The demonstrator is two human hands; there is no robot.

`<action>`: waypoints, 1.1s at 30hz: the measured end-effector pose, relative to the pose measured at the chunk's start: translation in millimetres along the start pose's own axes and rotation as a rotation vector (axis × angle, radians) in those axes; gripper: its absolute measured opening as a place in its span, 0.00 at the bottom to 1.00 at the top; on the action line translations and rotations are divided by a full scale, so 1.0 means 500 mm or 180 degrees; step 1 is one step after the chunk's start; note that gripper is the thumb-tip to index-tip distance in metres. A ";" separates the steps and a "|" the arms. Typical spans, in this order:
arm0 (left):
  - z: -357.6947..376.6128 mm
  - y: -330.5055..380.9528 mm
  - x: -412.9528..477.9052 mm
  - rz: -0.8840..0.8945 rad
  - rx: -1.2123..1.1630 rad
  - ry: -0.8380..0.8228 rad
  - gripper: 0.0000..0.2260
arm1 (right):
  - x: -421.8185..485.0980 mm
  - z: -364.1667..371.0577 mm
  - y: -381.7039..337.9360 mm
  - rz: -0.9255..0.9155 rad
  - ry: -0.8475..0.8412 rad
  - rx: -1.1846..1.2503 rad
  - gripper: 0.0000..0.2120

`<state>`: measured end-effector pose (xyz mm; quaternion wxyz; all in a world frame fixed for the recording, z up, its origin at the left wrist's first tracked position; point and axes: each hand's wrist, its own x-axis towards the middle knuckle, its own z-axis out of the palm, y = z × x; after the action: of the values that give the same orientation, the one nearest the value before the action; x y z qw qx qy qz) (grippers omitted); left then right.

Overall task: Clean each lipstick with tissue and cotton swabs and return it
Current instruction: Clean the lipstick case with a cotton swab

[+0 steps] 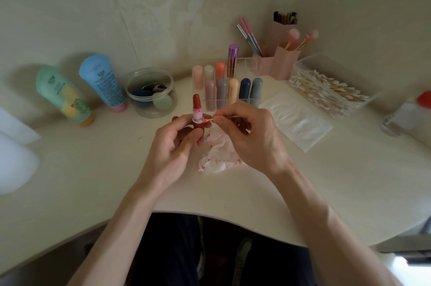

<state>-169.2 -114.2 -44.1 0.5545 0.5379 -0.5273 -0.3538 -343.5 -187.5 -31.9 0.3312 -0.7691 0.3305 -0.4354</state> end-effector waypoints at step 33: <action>0.002 -0.012 -0.002 -0.0212 -0.0081 -0.0189 0.15 | -0.001 -0.006 -0.005 0.0095 0.0120 -0.0127 0.03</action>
<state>-169.3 -114.7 -50.5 0.5333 0.5373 -0.5208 -0.3945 -345.7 -186.3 -29.1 0.3159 -0.7622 0.3568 -0.4382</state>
